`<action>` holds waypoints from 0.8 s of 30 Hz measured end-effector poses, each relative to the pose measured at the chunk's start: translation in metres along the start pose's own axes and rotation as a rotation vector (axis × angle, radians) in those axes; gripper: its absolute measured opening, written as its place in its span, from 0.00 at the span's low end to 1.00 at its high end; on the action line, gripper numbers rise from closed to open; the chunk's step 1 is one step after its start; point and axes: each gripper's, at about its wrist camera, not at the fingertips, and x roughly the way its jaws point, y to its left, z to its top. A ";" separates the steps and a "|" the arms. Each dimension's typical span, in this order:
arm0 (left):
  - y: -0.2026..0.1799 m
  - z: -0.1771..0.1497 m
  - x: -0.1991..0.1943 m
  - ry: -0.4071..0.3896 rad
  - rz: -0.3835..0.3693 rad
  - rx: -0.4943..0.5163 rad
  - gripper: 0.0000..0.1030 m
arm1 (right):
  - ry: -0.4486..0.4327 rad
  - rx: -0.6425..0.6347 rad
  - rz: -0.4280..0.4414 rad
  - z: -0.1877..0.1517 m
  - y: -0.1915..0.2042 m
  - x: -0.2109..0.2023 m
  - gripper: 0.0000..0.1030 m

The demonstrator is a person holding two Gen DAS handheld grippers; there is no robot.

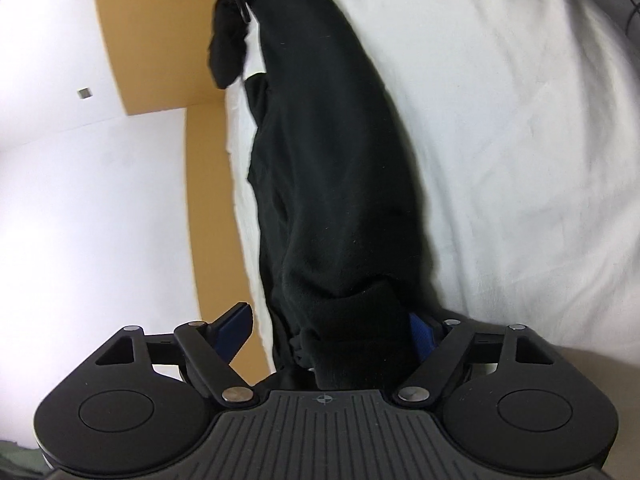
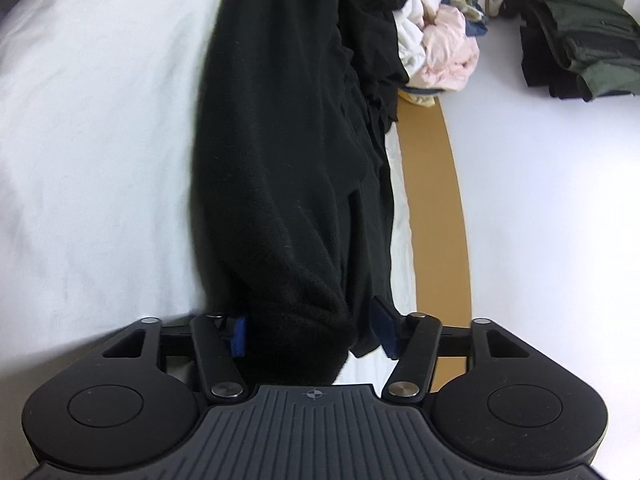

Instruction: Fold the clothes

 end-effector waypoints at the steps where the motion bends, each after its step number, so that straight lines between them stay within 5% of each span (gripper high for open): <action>1: 0.004 -0.001 0.004 0.004 -0.021 -0.015 0.75 | -0.004 0.001 0.009 -0.001 0.001 0.002 0.40; 6: 0.018 -0.003 0.018 0.027 -0.071 -0.094 0.68 | -0.012 0.039 0.032 -0.003 -0.002 0.016 0.33; 8: 0.017 -0.003 0.019 0.033 -0.105 -0.106 0.50 | -0.009 0.094 0.064 -0.004 -0.008 0.020 0.29; 10: 0.007 0.001 0.018 0.036 -0.123 -0.108 0.14 | -0.006 0.142 0.084 -0.004 -0.012 0.022 0.24; 11: -0.001 0.002 0.019 0.039 -0.104 -0.114 0.06 | -0.006 0.159 0.091 -0.003 -0.012 0.024 0.22; 18: 0.018 -0.014 0.026 0.032 -0.108 -0.397 0.11 | 0.013 0.392 0.071 0.004 -0.021 0.038 0.15; 24: 0.052 -0.026 -0.009 -0.013 -0.147 -0.497 0.10 | 0.021 0.438 0.056 0.021 -0.047 0.021 0.14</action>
